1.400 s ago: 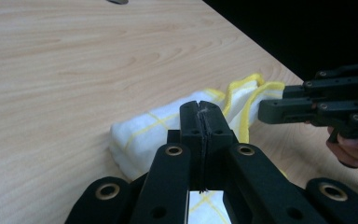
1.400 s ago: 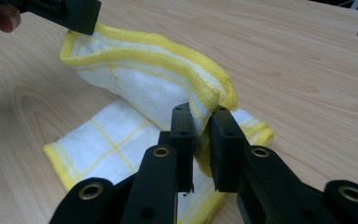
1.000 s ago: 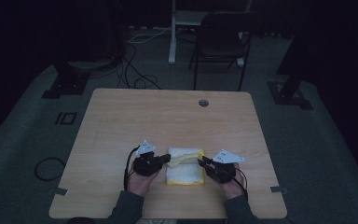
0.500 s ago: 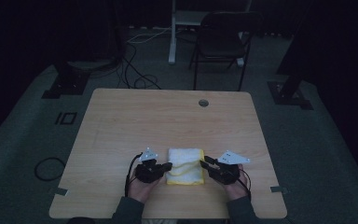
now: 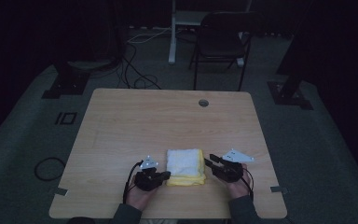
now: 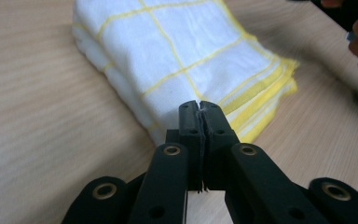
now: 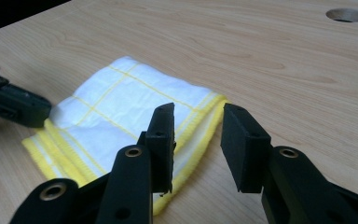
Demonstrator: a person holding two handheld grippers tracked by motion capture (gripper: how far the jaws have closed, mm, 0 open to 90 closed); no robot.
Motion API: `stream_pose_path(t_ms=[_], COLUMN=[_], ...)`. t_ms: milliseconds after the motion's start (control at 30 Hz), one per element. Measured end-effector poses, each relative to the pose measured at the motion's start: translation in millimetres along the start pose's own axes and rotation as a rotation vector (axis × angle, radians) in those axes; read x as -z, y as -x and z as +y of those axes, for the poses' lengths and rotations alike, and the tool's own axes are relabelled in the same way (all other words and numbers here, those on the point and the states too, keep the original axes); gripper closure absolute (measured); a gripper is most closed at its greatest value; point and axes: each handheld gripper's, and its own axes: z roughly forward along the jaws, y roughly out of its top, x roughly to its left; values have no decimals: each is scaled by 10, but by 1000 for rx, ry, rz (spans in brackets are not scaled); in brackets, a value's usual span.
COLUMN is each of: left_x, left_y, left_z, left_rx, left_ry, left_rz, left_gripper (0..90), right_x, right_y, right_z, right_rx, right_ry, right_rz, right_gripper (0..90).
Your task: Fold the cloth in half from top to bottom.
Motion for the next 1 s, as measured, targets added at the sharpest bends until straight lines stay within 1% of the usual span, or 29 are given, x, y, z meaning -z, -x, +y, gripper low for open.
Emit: stream_pose_path(t_ms=[100, 167, 233, 300, 333, 400, 433, 467, 533, 600, 700, 867, 1000], left_x=[28, 80, 118, 157, 171, 171, 224, 235, 259, 273, 283, 297, 314], left_y=[-9, -38, -74, -119, -143, -143, -212, -222, -247, -281, -342, -413, -479], left_z=[-32, -40, -41, -43, -42, -42, -26, -20, -3, 5, 11, 32, 45], left_rx=[0, 0, 6, 9, 15, 15, 21, 18, 10, 7, 27, 23, 34], left_ry=[9, 30, 39, 50, 53, 53, 64, 66, 71, 76, 78, 72, 78], left_rz=[2, 13, 19, 42, 48, 48, 71, 77, 97, 108, 112, 129, 151], left_gripper=[811, 794, 767, 764, 761, 757, 755, 753, 749, 748, 740, 726, 717], right_x=[-8, -16, -20, -26, -30, -36, -43, -42, -42, -49, -77, -117, -129], right_y=[9, 30, 55, 76, 93, 111, 157, 179, 215, 243, 264, 277, 292], right_z=[-4, -16, -31, -46, -61, -74, -95, -102, -112, -125, -142, -153, -155], right_rx=[-3, -6, -10, -15, -17, -24, -32, -31, -41, -47, -33, -28, -32], right_ry=[-4, -10, -15, -21, -20, -25, -37, -42, -48, -62, -92, -127, -140], right_rz=[-4, -15, -25, -34, -44, -51, -73, -92, -109, -127, -162, -181, -192], right_gripper=[644, 638, 635, 633, 633, 632, 627, 622, 616, 598, 582, 569, 556])
